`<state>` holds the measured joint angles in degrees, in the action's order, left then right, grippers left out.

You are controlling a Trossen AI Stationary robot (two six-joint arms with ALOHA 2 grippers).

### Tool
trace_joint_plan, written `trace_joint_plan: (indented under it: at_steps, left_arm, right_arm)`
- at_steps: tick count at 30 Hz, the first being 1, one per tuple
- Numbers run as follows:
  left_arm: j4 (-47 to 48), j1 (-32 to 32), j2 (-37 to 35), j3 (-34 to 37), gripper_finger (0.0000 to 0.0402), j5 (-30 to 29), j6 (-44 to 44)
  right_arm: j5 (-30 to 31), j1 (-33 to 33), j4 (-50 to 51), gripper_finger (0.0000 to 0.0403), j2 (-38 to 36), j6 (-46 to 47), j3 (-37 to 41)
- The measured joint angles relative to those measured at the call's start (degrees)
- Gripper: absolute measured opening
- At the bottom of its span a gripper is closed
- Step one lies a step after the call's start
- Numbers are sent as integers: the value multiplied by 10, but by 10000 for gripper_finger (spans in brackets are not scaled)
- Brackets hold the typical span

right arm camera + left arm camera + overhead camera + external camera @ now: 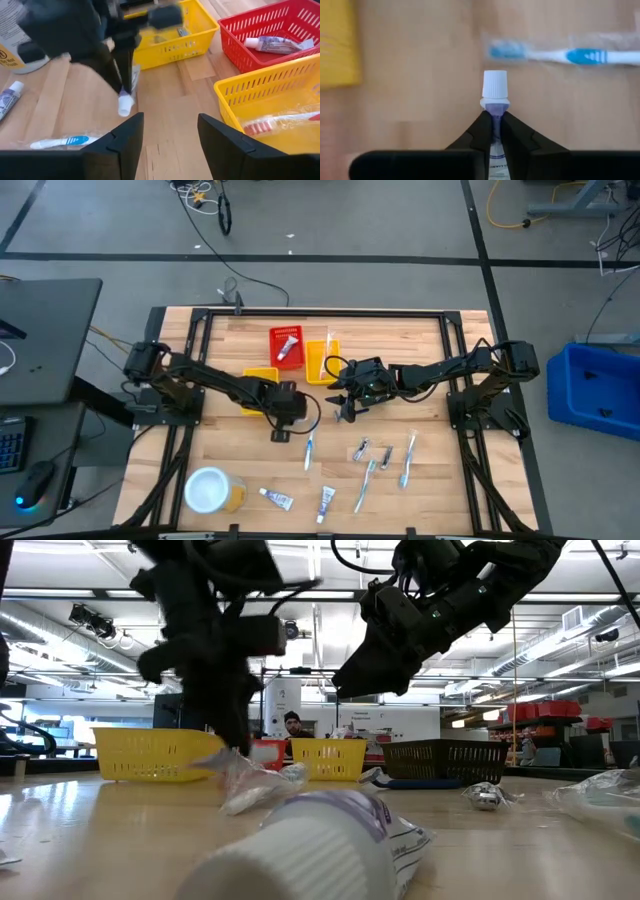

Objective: Pick & Place Travel size toiletries
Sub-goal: Put the toothpaste into the red bin

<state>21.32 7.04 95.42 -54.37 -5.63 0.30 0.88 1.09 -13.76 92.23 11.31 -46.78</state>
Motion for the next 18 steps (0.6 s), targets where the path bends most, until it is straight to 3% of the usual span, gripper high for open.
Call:
trace_joint_plan:
  at_steps: [11,18]
  left_arm:
    - [186,-33,-24,-129,44,-211,48]
    - [194,-134,-26,-138,41,-221,66]
  right_arm:
    - [0,0,37,181,0,0,0]
    - [0,0,41,189,0,0,0]
